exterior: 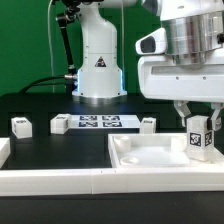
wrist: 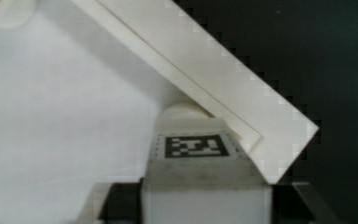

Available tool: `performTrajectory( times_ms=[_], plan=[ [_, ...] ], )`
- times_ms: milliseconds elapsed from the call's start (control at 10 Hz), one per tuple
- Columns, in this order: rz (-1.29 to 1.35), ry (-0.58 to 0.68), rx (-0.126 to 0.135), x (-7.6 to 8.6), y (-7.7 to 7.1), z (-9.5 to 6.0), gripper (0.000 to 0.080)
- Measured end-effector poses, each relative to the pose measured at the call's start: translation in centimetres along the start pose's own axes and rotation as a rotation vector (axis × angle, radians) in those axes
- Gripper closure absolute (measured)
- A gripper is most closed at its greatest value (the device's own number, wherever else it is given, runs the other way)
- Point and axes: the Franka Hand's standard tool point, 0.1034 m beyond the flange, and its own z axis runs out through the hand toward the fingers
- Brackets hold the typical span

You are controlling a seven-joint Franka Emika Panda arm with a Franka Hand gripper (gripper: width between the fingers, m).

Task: Assemble square table

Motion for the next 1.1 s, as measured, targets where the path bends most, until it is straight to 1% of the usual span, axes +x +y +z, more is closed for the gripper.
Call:
performTrajectory(
  times_ms=[300,800,900,1100],
  plan=[
    [0.32,-0.017,0.008,-0.24,-0.25,0.06,0.0508],
    [0.579,-0.031,0.014,-0.26,-0.33,0.08,0.0508],
    [0.589,-0.032,0.014,-0.25,-0.32,0.09,0.0508],
    [0.691,-0.034,0.014,-0.31,-0.36,0.12,0.0508]
  ],
)
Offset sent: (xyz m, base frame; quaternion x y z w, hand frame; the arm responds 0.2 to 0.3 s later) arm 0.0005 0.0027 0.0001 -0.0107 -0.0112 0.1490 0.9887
